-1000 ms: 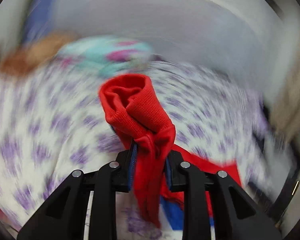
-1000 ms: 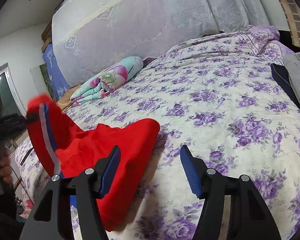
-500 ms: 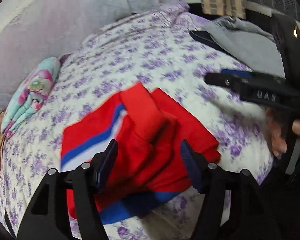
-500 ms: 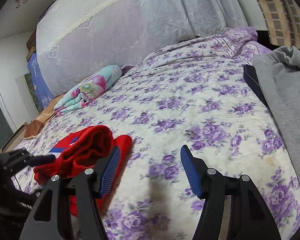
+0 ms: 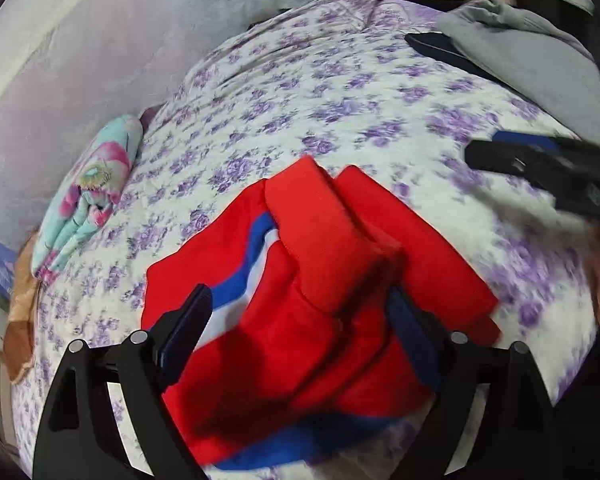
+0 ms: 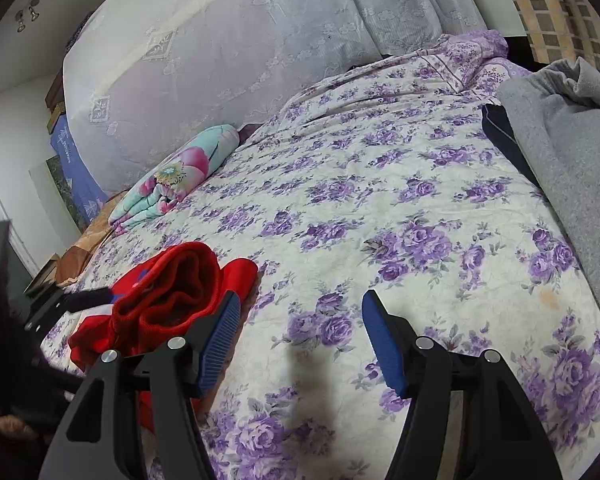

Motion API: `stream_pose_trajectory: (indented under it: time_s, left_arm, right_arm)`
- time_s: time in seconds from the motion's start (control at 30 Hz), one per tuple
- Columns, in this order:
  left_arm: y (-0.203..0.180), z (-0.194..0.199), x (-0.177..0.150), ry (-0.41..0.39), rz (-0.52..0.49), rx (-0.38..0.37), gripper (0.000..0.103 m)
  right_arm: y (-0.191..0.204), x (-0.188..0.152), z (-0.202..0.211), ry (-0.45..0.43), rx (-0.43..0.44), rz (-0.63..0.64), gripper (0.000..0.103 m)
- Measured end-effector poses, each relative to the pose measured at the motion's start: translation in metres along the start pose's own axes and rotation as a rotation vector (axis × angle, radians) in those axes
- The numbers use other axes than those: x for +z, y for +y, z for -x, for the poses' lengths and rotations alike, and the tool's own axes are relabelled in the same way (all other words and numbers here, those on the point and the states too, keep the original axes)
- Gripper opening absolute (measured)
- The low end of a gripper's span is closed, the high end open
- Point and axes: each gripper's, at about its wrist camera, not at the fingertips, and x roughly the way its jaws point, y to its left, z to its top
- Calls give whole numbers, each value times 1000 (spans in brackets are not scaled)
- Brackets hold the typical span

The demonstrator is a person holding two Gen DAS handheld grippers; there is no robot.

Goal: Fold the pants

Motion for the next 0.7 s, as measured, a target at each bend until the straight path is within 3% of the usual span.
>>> stream_pose_trajectory:
  time_s: [0.03,0.1,0.17,0.3,0.43,0.53,0.57,0.6,0.7]
  left_arm:
    - [0,-8,2,20,-1,-4,84]
    - [-5,-16,1,43,-11,-33,49]
    - [-5,-6,2,0,10,-40,31]
    - [24,35,13,-100,110,-92,26]
    - [25,62,19,-144,90,-111,26]
    - [-1,37,18,-75,64,-173,31]
    - [-10,26,15,-49,59,-191,39]
    - [-22,7,10,-1,46,-220,59]
    - [-29,-9,2,34,54,-240,81]
  right_arm:
    - [-1,0,0,1,2,-2,64]
    - [-2,0,-1,3,6,-10,64]
    - [-4,0,-1,3,10,-17,64]
    - [-5,-1,0,1,16,-19,64]
    - [-6,-1,0,-1,20,-20,64]
    - [-7,0,0,-1,25,-26,64]
    - [-7,0,1,-1,32,-29,67]
    - [-8,0,1,0,36,-31,69]
    - [-8,2,8,-3,65,-35,78]
